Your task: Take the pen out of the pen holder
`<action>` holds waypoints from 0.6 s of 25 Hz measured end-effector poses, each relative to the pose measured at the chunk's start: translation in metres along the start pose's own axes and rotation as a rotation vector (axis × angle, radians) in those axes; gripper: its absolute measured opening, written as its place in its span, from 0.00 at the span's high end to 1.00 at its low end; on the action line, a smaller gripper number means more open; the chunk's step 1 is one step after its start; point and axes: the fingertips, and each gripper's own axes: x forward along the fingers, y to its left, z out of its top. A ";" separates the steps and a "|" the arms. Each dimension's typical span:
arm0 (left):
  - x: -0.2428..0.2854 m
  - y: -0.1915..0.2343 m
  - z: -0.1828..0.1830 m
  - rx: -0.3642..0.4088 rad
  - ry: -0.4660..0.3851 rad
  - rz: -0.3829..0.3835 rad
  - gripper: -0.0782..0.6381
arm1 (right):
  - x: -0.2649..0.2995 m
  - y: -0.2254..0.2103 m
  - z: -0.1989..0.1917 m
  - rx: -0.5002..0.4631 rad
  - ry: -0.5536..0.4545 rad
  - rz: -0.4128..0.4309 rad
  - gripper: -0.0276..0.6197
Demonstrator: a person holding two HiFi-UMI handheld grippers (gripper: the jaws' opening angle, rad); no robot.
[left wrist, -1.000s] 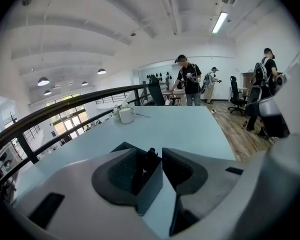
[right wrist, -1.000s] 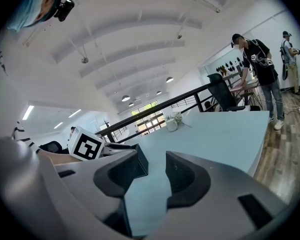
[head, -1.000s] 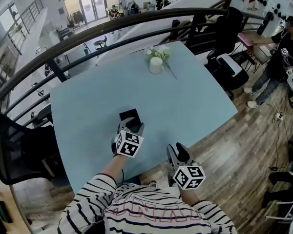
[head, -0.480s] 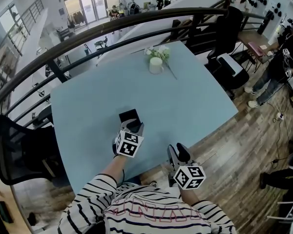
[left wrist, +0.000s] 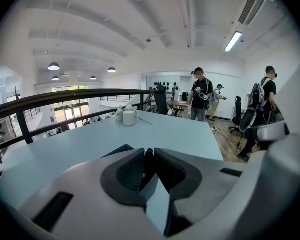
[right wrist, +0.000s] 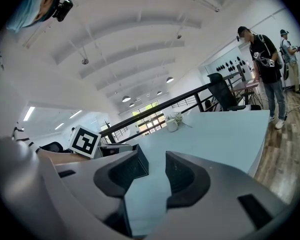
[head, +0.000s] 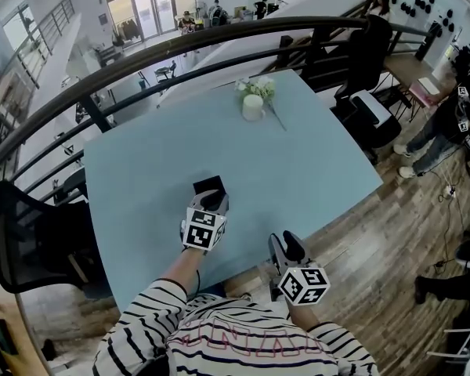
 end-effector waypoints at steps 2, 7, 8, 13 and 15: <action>-0.003 0.001 0.002 -0.003 -0.010 -0.001 0.79 | 0.000 0.001 0.001 -0.001 -0.002 0.002 0.68; -0.017 0.003 0.015 -0.014 -0.068 0.005 0.79 | -0.003 0.005 0.003 -0.004 -0.014 0.011 0.68; -0.022 0.003 0.018 -0.016 -0.084 0.006 0.79 | -0.003 0.005 0.003 -0.005 -0.015 0.014 0.68; -0.051 0.002 0.035 -0.006 -0.162 0.030 0.79 | -0.011 0.012 0.002 -0.008 -0.019 0.030 0.68; -0.064 0.003 0.040 -0.007 -0.190 0.042 0.79 | -0.013 0.015 0.000 -0.012 -0.018 0.041 0.68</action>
